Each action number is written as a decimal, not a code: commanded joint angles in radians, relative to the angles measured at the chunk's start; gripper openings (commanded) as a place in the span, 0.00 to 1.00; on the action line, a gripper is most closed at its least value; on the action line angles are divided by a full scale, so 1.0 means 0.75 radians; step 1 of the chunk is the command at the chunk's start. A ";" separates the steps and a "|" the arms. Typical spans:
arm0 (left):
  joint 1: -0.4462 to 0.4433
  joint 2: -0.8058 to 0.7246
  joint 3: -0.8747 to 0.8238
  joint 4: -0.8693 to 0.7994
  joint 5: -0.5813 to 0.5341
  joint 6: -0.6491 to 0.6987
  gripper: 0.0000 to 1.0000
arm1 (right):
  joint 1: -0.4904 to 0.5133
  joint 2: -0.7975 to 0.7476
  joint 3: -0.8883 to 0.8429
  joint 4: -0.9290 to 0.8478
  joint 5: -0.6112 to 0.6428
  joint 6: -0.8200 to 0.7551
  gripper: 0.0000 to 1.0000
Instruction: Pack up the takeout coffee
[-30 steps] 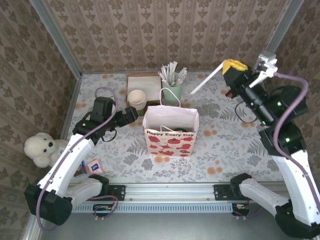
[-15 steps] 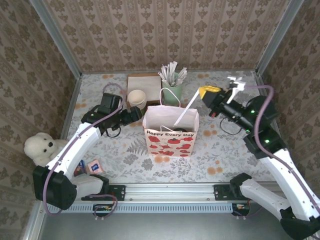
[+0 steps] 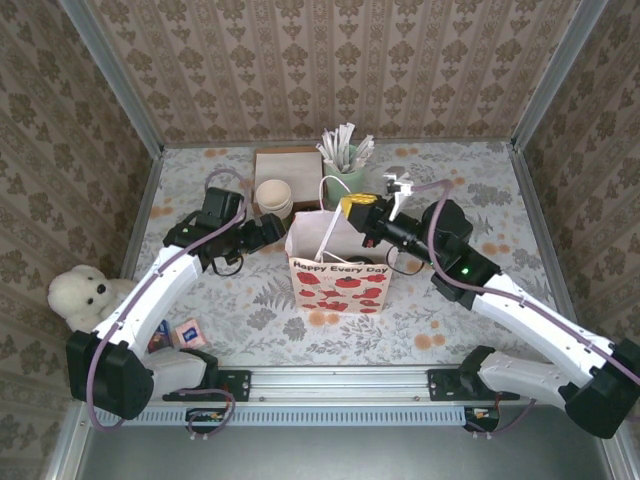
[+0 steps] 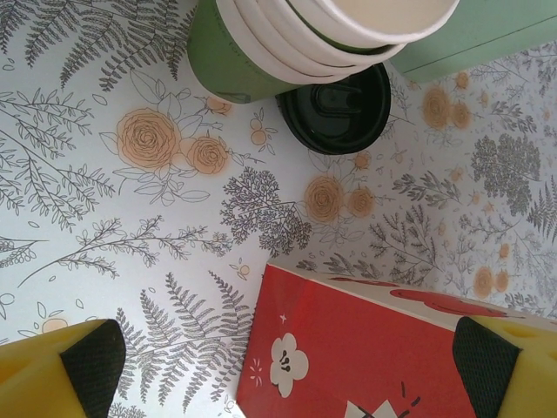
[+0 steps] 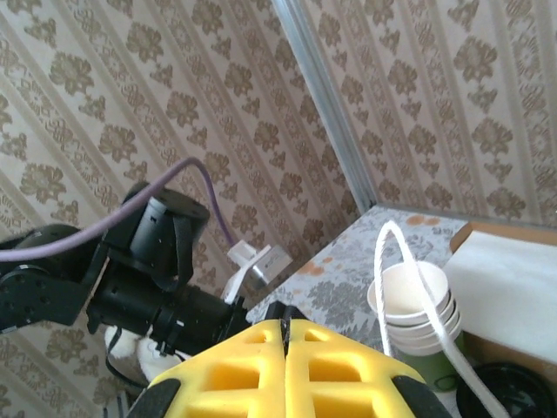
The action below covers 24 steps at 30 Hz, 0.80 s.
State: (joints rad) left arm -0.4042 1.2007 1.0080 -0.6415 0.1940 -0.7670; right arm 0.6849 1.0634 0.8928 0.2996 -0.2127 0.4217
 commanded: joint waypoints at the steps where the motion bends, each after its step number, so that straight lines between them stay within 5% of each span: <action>1: -0.001 -0.006 -0.008 0.016 0.024 -0.023 1.00 | 0.019 0.033 -0.020 0.076 -0.017 -0.043 0.00; 17: -0.013 0.003 -0.015 0.036 0.045 -0.030 1.00 | -0.020 -0.036 0.166 -0.659 -0.080 -0.371 0.32; 21: -0.023 0.003 -0.008 0.002 0.026 -0.039 1.00 | -0.039 -0.101 0.248 -0.812 0.010 -0.282 0.66; 24: -0.040 -0.007 -0.004 -0.051 0.016 -0.040 1.00 | -0.067 -0.157 0.341 -1.013 0.113 -0.105 1.00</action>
State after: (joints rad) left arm -0.4217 1.2007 1.0073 -0.6342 0.2127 -0.7792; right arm 0.6540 0.9989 1.0725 -0.2996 -0.2169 0.2344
